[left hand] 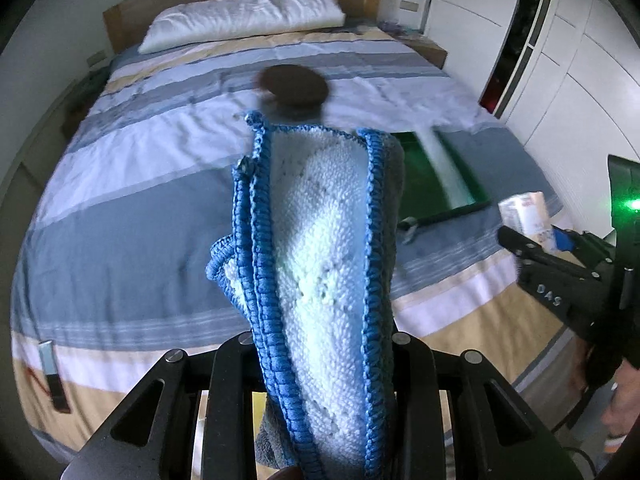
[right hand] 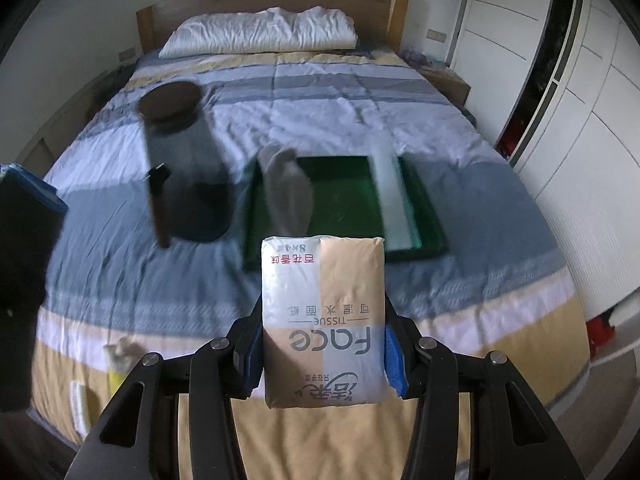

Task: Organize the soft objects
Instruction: 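Lift the towel and tissue pack with both grippers and carry them to the green tray, then lower the towel and tissue pack into the tray and open both grippers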

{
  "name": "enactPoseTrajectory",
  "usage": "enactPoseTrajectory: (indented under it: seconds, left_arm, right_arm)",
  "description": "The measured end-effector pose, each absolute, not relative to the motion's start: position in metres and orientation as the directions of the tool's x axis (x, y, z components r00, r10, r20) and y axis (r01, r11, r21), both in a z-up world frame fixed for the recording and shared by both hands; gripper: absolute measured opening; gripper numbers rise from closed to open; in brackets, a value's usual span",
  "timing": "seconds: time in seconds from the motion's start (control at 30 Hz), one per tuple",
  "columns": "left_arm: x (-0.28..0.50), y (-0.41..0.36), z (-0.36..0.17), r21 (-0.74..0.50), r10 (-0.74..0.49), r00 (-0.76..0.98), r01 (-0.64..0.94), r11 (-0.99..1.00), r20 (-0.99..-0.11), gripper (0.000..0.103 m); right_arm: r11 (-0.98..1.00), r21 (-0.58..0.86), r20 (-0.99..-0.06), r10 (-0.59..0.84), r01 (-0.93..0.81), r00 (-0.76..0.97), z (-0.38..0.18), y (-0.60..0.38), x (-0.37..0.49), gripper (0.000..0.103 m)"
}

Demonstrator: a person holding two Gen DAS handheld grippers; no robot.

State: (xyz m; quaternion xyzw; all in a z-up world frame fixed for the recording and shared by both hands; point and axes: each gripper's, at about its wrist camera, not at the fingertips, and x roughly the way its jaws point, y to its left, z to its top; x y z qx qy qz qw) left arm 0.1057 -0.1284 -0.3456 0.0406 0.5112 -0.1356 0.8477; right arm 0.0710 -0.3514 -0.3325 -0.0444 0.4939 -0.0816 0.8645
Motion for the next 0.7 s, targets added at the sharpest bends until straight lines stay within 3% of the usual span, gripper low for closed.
enactPoseTrajectory:
  seconds: [0.33,0.7]
  left_arm:
    - [0.183,-0.244,-0.385,-0.044,-0.156,0.454,0.249,0.968,-0.877,0.025]
    - [0.295,-0.319,-0.469,-0.015,-0.100,0.431,0.198,0.980,-0.897,0.026]
  right_arm:
    - [0.982,-0.164,-0.830,-0.188,0.093,0.525,-0.359,-0.466,0.131,0.047]
    - [0.979,-0.199,-0.854,-0.192,0.037,0.483,-0.458,-0.507,0.248,0.048]
